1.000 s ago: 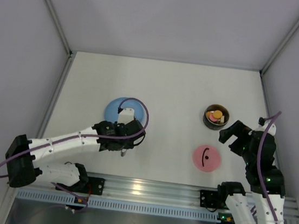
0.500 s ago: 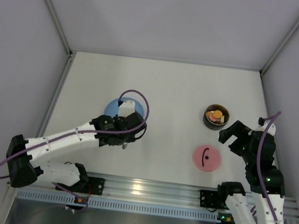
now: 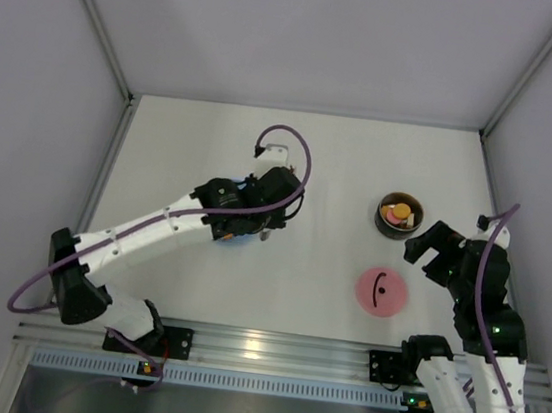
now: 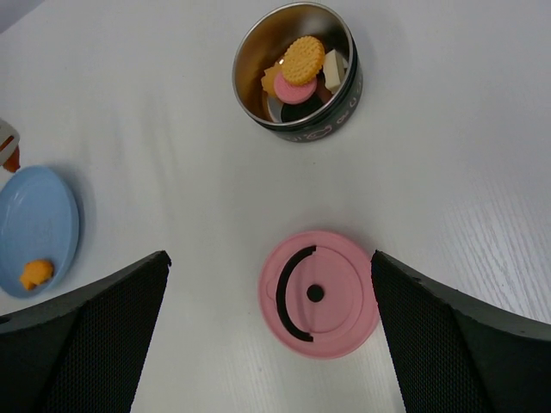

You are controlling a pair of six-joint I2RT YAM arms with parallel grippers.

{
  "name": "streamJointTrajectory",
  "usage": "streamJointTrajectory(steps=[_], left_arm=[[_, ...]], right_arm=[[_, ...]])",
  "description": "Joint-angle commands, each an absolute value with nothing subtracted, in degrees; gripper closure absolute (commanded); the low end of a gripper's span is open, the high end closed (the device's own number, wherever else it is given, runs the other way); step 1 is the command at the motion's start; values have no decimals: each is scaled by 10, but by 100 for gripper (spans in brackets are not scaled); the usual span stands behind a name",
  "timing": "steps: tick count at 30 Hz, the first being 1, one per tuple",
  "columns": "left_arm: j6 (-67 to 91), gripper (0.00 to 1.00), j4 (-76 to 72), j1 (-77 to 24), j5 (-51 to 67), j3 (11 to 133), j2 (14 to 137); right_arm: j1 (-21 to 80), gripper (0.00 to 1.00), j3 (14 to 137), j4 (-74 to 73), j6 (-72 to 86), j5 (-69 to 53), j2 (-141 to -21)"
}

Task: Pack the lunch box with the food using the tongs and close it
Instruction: Pick up the fake food from the plate, then place the fake food in the packing box.

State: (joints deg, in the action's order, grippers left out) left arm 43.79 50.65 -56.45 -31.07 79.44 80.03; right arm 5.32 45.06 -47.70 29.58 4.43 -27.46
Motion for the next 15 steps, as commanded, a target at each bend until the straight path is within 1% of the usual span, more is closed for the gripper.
streamJointTrajectory(steps=[1, 3, 4, 8, 11, 15], left_arm=[[390, 84, 430, -578, -274, 888, 882], [374, 84, 414, -598, -259, 934, 925], [369, 84, 411, -604, -254, 982, 969], [354, 84, 402, -636, -230, 1092, 1069], [352, 84, 398, -647, -210, 1146, 1127], [355, 83, 375, -650, -181, 1155, 1157]], right_arm=[[45, 1, 489, -457, 289, 48, -279], [45, 0, 494, -467, 287, 50, -277], [45, 1, 498, -469, 287, 53, -275], [45, 0, 508, -483, 284, 60, -267], [45, 1, 512, -492, 282, 63, -261], [45, 1, 510, -497, 283, 63, -255]])
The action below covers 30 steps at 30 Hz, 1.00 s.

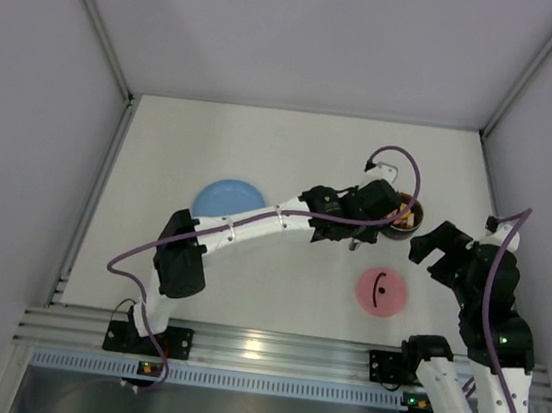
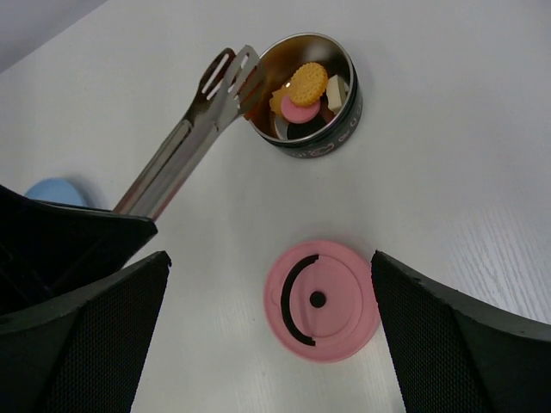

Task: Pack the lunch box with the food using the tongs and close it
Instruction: Place the fake food in the packing box.

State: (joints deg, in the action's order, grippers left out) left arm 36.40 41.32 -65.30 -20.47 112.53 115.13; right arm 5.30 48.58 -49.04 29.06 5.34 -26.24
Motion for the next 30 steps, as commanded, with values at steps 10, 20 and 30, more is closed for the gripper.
streamJointTrajectory(steps=[10, 20, 30], left_arm=[[353, 80, 350, -653, -168, 1151, 1186], [345, 60, 346, -651, -180, 1150, 1185], [338, 55, 350, -651, -196, 1146, 1167]], right_arm=[[45, 0, 501, -496, 282, 62, -250], [45, 1, 500, -495, 281, 62, -251], [45, 0, 499, -495, 281, 61, -250]])
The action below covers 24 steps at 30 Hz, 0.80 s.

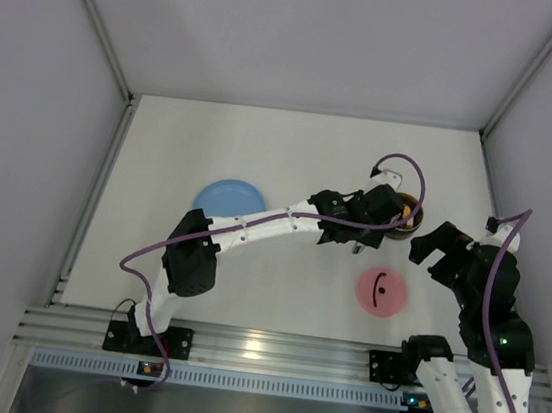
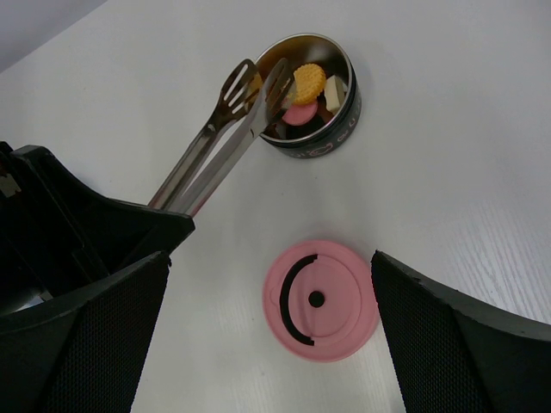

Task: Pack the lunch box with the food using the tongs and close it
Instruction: Place the fake food in the packing box.

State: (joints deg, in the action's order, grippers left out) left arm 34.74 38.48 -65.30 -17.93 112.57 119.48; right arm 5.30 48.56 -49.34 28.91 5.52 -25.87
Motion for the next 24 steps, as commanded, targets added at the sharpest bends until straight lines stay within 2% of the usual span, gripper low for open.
streamJointTrajectory(steps=[1, 9, 17, 24], left_arm=[[338, 55, 351, -651, -198, 1145, 1164], [331, 56, 350, -651, -225, 1114, 1109], [374, 55, 361, -650, -287, 949, 952], [484, 54, 521, -644, -390, 833, 830]], right_arm=[[45, 1, 498, -494, 281, 59, -251], [44, 0, 497, -492, 282, 58, -252], [45, 0, 482, -477, 286, 50, -253], [45, 1, 463, -454, 288, 33, -260]])
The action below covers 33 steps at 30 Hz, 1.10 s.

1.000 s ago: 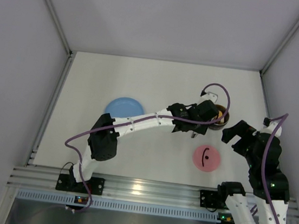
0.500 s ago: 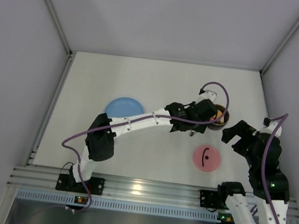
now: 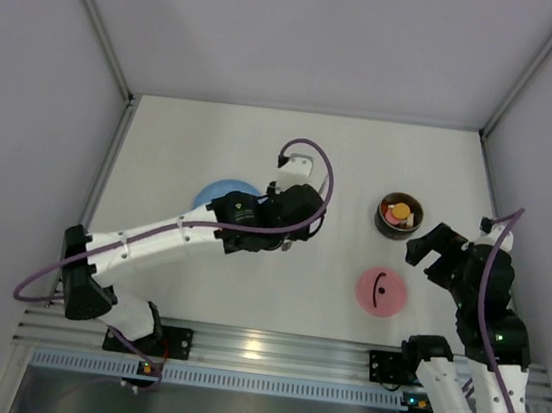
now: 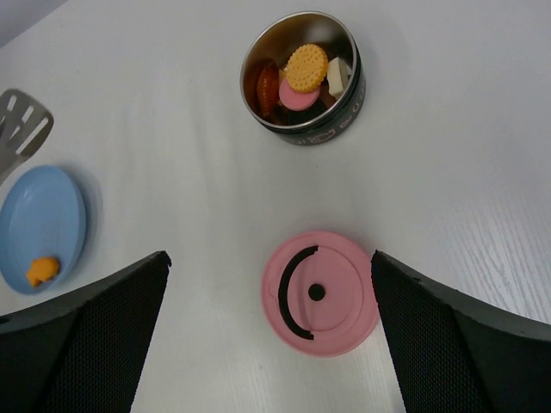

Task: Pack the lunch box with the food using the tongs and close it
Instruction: Pick up the fake food from the plate.

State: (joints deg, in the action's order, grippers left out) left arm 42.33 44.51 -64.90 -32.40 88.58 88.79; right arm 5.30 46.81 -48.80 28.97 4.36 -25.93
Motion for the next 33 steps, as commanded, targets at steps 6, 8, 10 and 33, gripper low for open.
streamJointTrajectory(steps=[6, 8, 10, 33], left_arm=[[569, 54, 614, -632, -406, 722, 704], [599, 54, 643, -632, -401, 676, 674], [622, 54, 657, -632, -396, 634, 631], [663, 55, 672, -632, -316, 517, 541]], right_arm=[[45, 0, 447, -433, 292, 18, -270], [45, 0, 445, -431, 291, 18, -270], [45, 1, 442, -427, 291, 17, -269], [45, 1, 425, -410, 300, 5, -274]])
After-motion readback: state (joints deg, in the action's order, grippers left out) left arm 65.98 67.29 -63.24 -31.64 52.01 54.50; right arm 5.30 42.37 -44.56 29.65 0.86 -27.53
